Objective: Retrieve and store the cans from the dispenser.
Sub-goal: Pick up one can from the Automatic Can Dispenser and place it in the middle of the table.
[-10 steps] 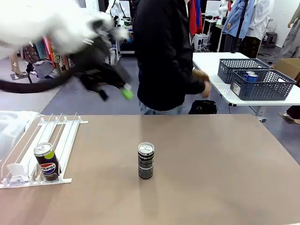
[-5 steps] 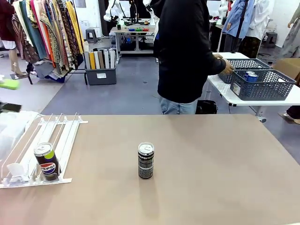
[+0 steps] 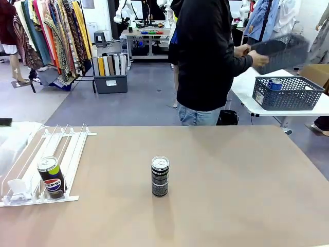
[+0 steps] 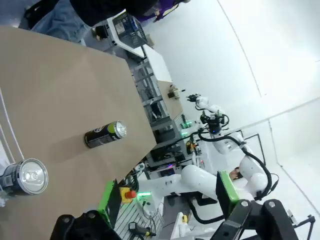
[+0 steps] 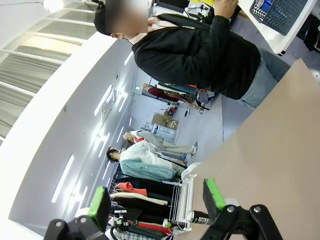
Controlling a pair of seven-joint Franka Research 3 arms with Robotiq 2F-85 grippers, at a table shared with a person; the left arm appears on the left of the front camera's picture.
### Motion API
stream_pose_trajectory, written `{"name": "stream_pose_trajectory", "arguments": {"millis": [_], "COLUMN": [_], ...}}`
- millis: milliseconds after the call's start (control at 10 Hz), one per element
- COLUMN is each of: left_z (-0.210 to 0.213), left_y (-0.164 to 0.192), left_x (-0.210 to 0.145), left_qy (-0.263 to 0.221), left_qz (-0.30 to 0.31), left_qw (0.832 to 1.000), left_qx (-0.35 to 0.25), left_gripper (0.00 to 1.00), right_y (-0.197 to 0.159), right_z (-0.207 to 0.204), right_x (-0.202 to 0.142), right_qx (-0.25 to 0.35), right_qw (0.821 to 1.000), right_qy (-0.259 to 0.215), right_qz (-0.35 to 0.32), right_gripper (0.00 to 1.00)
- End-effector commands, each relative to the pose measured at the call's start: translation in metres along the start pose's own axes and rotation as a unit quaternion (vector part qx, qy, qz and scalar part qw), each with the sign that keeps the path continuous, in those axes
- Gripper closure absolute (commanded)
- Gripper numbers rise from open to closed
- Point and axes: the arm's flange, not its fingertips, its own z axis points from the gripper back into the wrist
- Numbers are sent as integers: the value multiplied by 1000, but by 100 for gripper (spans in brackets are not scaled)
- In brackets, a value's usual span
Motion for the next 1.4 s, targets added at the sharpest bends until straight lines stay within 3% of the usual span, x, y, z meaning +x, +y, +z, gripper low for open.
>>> {"name": "stream_pose_trajectory", "arguments": {"millis": [0, 900, 1000, 1100, 1200, 1300], "left_z": [-1, 0, -22, -46, -63, -79], "left_y": [-9, -8, -17, -23, -24, -20], "left_x": [0, -2, 6, 11, 12, 10], "left_qy": [-4, 2, 62, 122, 163, 206], "left_qz": [-16, -5, 18, 51, 66, 68], "left_qw": [1000, 1000, 988, 958, 923, 875], "left_qx": [2, 13, 137, 254, 342, 433], "left_gripper": [0, 0, 0, 0, 0, 0], "right_y": [1, 1, 1, 1, 1, 1], "right_z": [-3, -3, -3, -3, -3, -3], "right_x": [3, 3, 3, 3, 3, 3], "right_qx": [13, 13, 13, 13, 13, 13], "right_qw": [1000, 1000, 1000, 1000, 1000, 1000], "right_qy": [-9, -9, -9, -9, -9, -9], "right_qz": [13, 13, 13, 13, 13, 13], "right_gripper": [0, 0, 0, 0, 0, 0]}}
